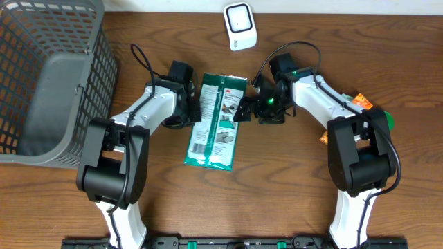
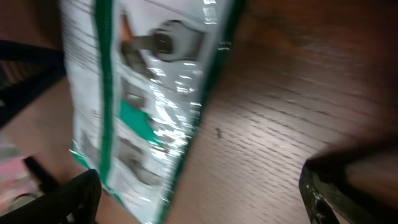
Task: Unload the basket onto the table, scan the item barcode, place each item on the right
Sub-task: 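Bring the left gripper in and grasp the 3M package with both grippers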
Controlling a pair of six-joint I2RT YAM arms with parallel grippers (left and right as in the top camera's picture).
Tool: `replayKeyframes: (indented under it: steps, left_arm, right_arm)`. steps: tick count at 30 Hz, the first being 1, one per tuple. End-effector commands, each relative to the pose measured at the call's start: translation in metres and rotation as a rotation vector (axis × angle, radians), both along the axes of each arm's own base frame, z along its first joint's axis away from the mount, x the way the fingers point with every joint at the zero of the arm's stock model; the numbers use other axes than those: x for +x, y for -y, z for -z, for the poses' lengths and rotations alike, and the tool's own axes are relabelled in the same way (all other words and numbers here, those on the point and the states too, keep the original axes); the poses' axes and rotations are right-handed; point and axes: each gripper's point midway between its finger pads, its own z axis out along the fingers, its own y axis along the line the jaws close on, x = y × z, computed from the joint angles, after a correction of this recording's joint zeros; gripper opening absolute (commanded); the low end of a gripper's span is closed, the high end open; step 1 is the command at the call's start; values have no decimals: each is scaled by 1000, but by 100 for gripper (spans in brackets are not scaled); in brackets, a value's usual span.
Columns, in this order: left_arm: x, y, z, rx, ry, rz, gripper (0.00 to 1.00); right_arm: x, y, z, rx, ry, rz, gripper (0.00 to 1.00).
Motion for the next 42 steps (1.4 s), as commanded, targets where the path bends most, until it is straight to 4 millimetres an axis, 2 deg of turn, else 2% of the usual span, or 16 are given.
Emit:
replayKeyframes:
  steps: [1, 7, 14, 18, 24, 31, 35, 42]
  left_arm:
    - [-23, 19, 18, -56, -94, 57, 8]
    - [-36, 38, 19, -71, -114, 109, 9]
    - [-42, 48, 19, -68, -114, 140, 11]
    - [-41, 48, 19, -68, -114, 140, 11]
    - [-39, 42, 21, -36, -104, 135, 13]
    - [-37, 43, 21, -36, -94, 133, 13]
    - [-36, 43, 21, -37, -91, 133, 14]
    - [-35, 44, 21, -39, -83, 133, 17]
  right_arm:
    - [-23, -4, 20, 22, -106, 21, 98]
    - [-25, -4, 36, 34, -135, 105, 98]
    - [-29, -31, 25, 275, -106, 57, 88]
    - [-29, -31, 24, 278, -100, 54, 76]
    - [-29, -31, 24, 279, -95, 48, 41]
    - [-28, -31, 24, 283, -93, 47, 43]
    - [-28, -31, 24, 284, -91, 47, 38]
    - [-27, -31, 24, 286, -79, 38, 6]
